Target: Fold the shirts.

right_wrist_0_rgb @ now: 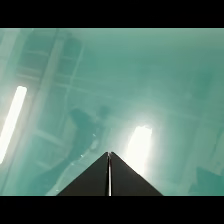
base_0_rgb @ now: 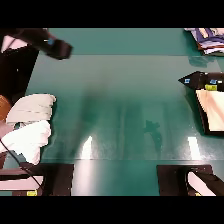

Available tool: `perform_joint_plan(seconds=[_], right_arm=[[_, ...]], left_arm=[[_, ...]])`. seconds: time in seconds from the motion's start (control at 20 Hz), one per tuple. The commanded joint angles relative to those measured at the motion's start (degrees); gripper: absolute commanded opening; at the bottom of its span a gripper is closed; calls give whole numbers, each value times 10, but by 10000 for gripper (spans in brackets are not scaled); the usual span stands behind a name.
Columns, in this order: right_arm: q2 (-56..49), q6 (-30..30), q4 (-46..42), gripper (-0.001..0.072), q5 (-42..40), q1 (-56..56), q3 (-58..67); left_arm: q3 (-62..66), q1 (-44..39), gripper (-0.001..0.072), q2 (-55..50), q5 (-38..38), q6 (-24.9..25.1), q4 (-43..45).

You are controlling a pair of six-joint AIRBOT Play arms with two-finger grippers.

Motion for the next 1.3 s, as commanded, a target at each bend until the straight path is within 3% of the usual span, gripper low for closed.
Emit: perform_joint_plan(seconds=[0.0, 0.3, 0.4, 0.45, 0.7, 0.75, 0.85, 0.9, 1.25], right_arm=[[0, 0, 0, 19, 8, 0, 0], [0, 0, 0, 19, 2, 0, 0], [0, 0, 0, 19, -3, 0, 0], [0, 0, 0, 19, -3, 0, 0], [0, 0, 0, 19, -2, 0, 0], [0, 0, 0, 19, -2, 0, 0], [0, 0, 0, 19, -3, 0, 0], [0, 0, 0, 19, -3, 0, 0], [2, 0, 6, 18, -20, -1, 12]], left_arm=[[-78, 75, 25, 56, -42, -3, 40], [-319, 174, 35, 99, -21, -3, 117], [-393, 200, 570, 99, 20, -8, 119], [-428, 212, 672, 99, 49, -23, 120], [-553, 226, 667, 99, 171, -41, 119], [-560, 226, 550, 99, 175, -51, 119], [-557, 226, 62, 103, 172, -49, 118], [-554, 226, 24, 106, 169, -48, 118], [-389, 191, 22, 249, 157, -64, 105]])
